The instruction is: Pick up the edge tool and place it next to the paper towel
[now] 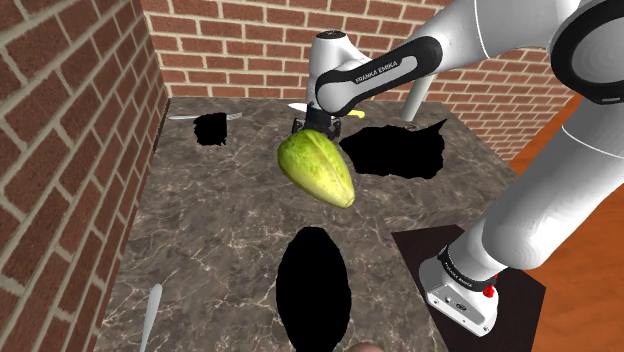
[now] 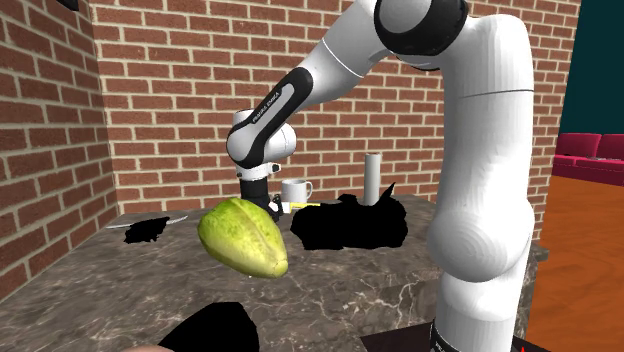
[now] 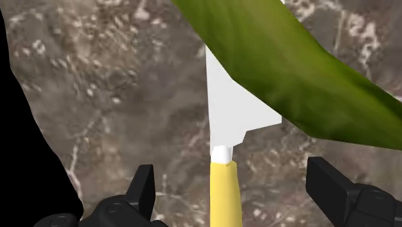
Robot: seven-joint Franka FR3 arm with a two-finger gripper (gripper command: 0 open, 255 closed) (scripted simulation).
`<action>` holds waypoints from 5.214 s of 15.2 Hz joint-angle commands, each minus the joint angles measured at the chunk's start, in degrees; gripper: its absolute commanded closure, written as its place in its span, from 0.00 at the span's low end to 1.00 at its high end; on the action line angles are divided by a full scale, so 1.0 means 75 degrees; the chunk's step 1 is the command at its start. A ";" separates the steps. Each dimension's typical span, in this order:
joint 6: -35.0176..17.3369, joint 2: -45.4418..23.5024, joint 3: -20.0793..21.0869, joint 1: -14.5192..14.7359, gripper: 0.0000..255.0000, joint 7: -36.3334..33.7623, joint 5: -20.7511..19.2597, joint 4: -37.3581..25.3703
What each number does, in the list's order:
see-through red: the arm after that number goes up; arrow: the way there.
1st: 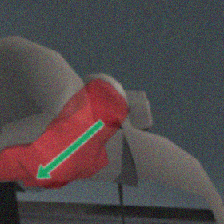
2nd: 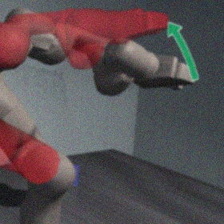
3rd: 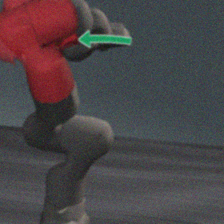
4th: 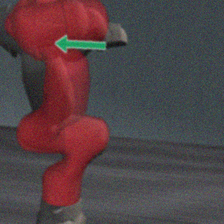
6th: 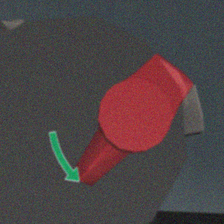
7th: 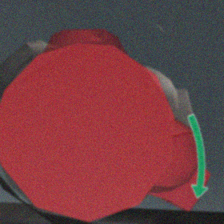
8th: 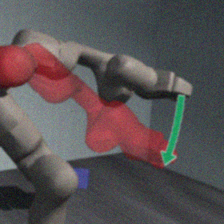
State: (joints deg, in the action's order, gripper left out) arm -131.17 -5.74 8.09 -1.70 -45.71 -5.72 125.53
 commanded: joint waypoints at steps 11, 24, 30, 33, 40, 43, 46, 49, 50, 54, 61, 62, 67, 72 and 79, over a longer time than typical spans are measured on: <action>-0.0011 -0.0002 0.0000 0.0000 1.00 -0.0002 -0.0001 0.0007; 0.0961 0.0539 0.0017 -0.0007 1.00 0.0152 0.0162 -0.0436; 0.1552 0.0791 0.0018 -0.0008 1.00 0.0225 0.0231 -0.0782; 0.1850 0.0896 0.0017 -0.0008 1.00 0.0258 0.0259 -0.0976; 0.2548 0.1085 0.0014 -0.0009 1.00 0.0322 0.0309 -0.1489; 0.2848 0.1142 0.0013 -0.0009 1.00 0.0346 0.0324 -0.1734; 0.3150 0.1184 0.0012 -0.0009 1.00 0.0367 0.0336 -0.1995; 0.3454 0.1212 0.0012 -0.0009 1.00 0.0387 0.0345 -0.2272; 0.3555 0.1218 0.0011 -0.0009 1.00 0.0393 0.0348 -0.2368; 0.3964 0.1224 0.0012 -0.0009 1.00 0.0415 0.0354 -0.2771; 0.4693 0.1169 0.0016 -0.0007 1.00 0.0447 0.0352 -0.3555; 0.4799 0.1154 0.0017 -0.0006 1.00 0.0450 0.0350 -0.3676; 0.5337 0.1048 0.0024 -0.0001 1.00 0.0466 0.0337 -0.4318; 0.5541 0.1052 -0.0163 -0.0178 1.00 0.0842 0.0332 -0.4541; 0.5454 0.1030 -0.0833 -0.0793 1.00 0.2125 0.0319 -0.4551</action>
State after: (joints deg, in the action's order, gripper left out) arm -90.52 2.10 2.45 -7.09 -31.08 -3.32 91.83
